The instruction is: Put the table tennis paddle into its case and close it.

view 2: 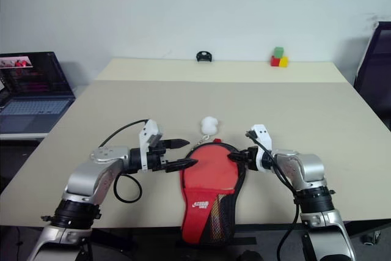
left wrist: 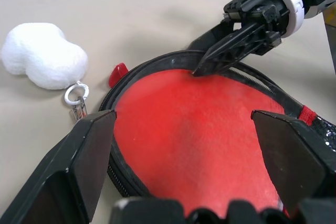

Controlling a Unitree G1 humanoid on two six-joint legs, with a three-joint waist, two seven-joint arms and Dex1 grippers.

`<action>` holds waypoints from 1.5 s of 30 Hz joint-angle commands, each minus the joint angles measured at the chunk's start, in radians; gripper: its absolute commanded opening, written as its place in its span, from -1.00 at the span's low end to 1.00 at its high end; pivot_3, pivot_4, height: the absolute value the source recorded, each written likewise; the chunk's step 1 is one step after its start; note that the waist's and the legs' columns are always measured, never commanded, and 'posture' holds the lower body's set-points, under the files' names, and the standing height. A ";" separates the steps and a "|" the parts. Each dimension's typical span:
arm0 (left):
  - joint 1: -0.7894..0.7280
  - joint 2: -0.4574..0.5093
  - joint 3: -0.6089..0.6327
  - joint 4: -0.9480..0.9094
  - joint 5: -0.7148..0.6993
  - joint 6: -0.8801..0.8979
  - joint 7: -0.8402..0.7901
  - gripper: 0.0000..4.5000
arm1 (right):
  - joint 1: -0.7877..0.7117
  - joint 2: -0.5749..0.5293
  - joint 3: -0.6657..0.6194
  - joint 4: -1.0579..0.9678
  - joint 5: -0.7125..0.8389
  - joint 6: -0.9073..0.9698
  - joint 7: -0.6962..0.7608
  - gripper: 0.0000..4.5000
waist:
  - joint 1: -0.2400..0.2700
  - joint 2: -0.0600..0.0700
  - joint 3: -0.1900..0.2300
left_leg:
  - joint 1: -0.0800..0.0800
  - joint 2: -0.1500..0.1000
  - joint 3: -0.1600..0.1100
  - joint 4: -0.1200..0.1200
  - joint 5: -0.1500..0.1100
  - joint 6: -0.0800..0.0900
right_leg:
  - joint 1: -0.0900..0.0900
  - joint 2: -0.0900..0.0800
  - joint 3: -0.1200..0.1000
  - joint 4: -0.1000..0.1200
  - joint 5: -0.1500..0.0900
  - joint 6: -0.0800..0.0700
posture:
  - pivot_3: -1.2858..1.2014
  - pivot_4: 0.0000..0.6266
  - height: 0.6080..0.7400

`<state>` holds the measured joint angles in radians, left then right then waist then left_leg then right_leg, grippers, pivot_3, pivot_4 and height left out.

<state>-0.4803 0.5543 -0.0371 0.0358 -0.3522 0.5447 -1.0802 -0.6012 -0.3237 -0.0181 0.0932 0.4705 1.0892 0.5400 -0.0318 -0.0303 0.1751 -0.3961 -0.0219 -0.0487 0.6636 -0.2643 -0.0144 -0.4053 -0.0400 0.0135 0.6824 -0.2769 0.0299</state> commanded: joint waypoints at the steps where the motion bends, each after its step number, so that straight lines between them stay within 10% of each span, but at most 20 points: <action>1: 0.000 0.004 -0.002 -0.047 -0.020 -0.007 0.001 1.00 | -0.002 -0.021 -0.076 -0.032 0.018 0.000 -0.028 0.83 | 0.002 0.000 0.000 | 0.000 0.000 0.000 0.000 0.000 0.000 | 0.000 0.000 0.000 0.000 0.000 0.000 | 0.03 -0.52 1.00; 26: -0.063 -0.171 -0.211 0.299 0.180 -0.306 0.028 1.00 | -0.107 -0.097 -0.212 -0.247 0.225 0.082 -0.044 0.99 | 0.002 0.002 -0.001 | -0.001 0.000 0.000 0.000 0.000 0.000 | -0.001 0.000 0.000 -0.001 0.000 0.000 | 0.03 -0.52 1.00; 45: 0.003 -0.157 -0.161 0.201 0.171 -0.291 0.063 1.00 | -0.625 0.208 0.053 0.831 -0.201 -0.615 -0.023 0.99 | -0.004 0.005 -0.003 | 0.000 0.000 0.001 -0.001 0.000 0.000 | -0.001 0.000 0.001 -0.001 0.000 0.000 | 0.03 -0.52 1.00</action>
<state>-0.4993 0.3838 -0.2043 0.2515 -0.1814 0.2354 -1.0257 -1.1777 -0.1312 0.0421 0.8654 0.2939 0.5640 0.5194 -0.0358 -0.0254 0.1724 -0.3962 -0.0221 -0.0477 0.6624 -0.2641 -0.0141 -0.4065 -0.0400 0.0143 0.6817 -0.2768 0.0298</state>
